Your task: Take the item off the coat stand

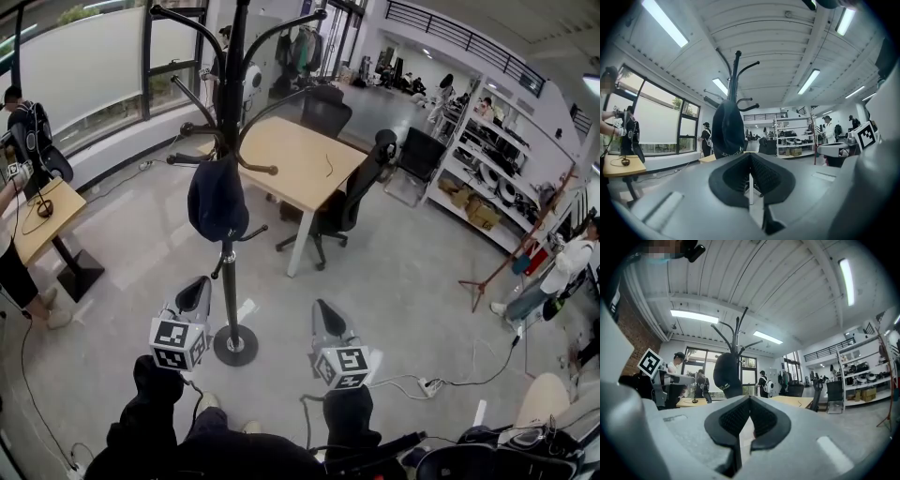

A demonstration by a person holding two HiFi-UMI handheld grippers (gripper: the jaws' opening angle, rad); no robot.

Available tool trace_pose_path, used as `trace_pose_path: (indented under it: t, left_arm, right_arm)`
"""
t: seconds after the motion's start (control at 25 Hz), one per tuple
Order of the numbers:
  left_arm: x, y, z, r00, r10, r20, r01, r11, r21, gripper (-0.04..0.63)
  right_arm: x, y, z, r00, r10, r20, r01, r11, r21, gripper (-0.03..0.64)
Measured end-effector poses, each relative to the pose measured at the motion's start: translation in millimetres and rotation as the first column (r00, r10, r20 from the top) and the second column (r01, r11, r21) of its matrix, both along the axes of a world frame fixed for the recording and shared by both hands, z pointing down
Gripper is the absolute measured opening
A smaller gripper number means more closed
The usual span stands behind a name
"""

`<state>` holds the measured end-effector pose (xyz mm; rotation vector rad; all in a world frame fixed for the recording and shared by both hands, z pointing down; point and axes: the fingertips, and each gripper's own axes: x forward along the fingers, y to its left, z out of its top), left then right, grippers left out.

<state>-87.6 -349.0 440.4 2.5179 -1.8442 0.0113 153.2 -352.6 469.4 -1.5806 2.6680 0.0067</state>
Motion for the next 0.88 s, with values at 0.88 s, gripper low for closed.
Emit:
trace_pose_path:
  t: [0.88]
  left_arm:
    - [-20.2,-46.9,-42.2,0.994,-0.105,0.019,0.104,0.992,0.066,0.058]
  right_arm:
    - [0.3,-8.8,6.5,1.0,0.025,-0.009,-0.025,1.0,-0.019,0.002]
